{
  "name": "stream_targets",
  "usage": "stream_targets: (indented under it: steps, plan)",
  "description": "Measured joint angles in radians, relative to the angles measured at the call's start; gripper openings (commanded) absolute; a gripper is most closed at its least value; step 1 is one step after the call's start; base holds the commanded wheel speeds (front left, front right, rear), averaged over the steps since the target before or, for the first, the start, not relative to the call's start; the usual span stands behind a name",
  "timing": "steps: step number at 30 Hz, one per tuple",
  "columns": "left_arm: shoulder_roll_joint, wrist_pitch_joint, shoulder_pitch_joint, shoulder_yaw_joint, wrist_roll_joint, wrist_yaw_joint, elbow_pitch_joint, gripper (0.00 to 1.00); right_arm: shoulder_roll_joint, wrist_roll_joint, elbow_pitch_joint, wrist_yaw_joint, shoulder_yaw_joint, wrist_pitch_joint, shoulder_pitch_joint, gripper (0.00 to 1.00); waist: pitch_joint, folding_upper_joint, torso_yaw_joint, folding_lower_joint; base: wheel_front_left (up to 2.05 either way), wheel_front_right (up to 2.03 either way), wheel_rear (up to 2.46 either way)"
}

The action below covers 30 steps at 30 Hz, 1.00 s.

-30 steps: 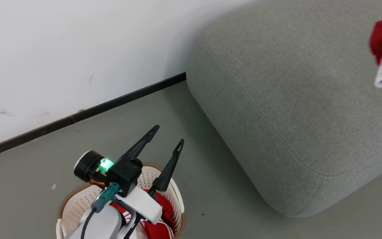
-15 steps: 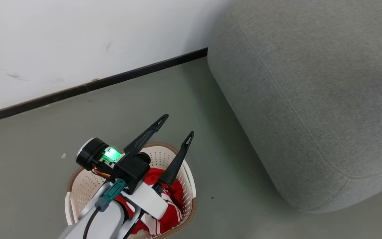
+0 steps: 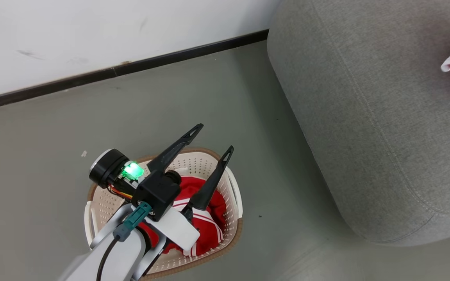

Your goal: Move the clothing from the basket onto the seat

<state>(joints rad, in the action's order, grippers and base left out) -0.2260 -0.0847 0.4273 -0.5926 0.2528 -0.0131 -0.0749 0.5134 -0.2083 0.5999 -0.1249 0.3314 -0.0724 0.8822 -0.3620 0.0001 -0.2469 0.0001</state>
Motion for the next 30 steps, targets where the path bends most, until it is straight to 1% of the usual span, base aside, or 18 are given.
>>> stream_targets:
  steps: [1, 5, 9, 15, 18, 24, 25, 26, 27, 30]
  plan:
    - [0.000, 0.001, 0.001, -0.001, 0.000, 0.007, -0.001, 1.00, -0.011, 0.000, 0.011, 0.000, 0.000, -0.005, -0.006, 0.00, -0.005, -0.0001, 0.003, 0.0000, 0.00, 0.00, 0.00]
    - [-0.002, 0.013, 0.008, -0.004, 0.000, 0.008, -0.005, 1.00, -0.055, 0.000, 0.063, 0.000, 0.000, -0.027, -0.059, 0.00, -0.026, 0.0000, 0.013, 0.0000, 0.00, 0.00, 0.00]
    - [-0.002, 0.019, 0.019, -0.010, -0.001, 0.016, -0.009, 1.00, -0.079, -0.002, 0.121, 0.000, -0.009, -0.055, -0.101, 0.00, -0.045, 0.0000, 0.020, 0.0000, 0.00, 0.00, 0.00]
    - [-0.004, 0.022, 0.030, -0.012, -0.002, 0.017, -0.009, 1.00, -0.117, -0.008, 0.146, 0.000, -0.014, -0.109, -0.131, 0.00, -0.068, 0.0000, 0.027, 0.0000, 0.00, 0.00, 0.00]
    - [-0.004, 0.021, 0.037, -0.009, -0.002, 0.017, -0.008, 1.00, -0.127, -0.008, 0.161, 0.000, -0.020, -0.122, -0.154, 0.00, -0.074, 0.0000, 0.030, 0.0000, 0.00, 0.00, 0.00]
    - [-0.005, 0.017, 0.038, -0.001, -0.002, 0.017, -0.002, 1.00, -0.124, 0.019, 0.194, 0.000, -0.048, -0.137, -0.175, 0.00, -0.076, 0.0000, 0.035, 0.0000, 0.00, 0.00, 0.00]
    - [-0.005, 0.017, 0.038, 0.000, -0.002, 0.017, 0.000, 1.00, -0.124, 0.024, 0.196, 0.000, -0.056, -0.139, -0.179, 0.18, -0.075, 0.0000, 0.035, 0.0000, 0.00, 0.00, 0.00]
    - [-0.006, 0.013, 0.038, 0.001, -0.001, 0.017, 0.004, 1.00, -0.125, 0.026, 0.209, 0.000, -0.068, -0.139, -0.183, 0.80, -0.073, 0.0000, 0.034, 0.0000, 0.00, 0.00, 0.00]
    - [-0.006, 0.012, 0.038, 0.001, -0.001, 0.017, 0.006, 1.00, -0.125, 0.029, 0.213, 0.000, -0.071, -0.139, -0.184, 1.00, -0.072, 0.0000, 0.033, 0.0000, 0.00, 0.00, 0.00]
    - [-0.005, 0.006, 0.038, 0.002, -0.001, 0.017, 0.013, 1.00, -0.125, 0.033, 0.223, 0.000, -0.074, -0.146, -0.187, 1.00, -0.067, 0.0000, 0.030, 0.0000, 0.00, 0.00, 0.00]
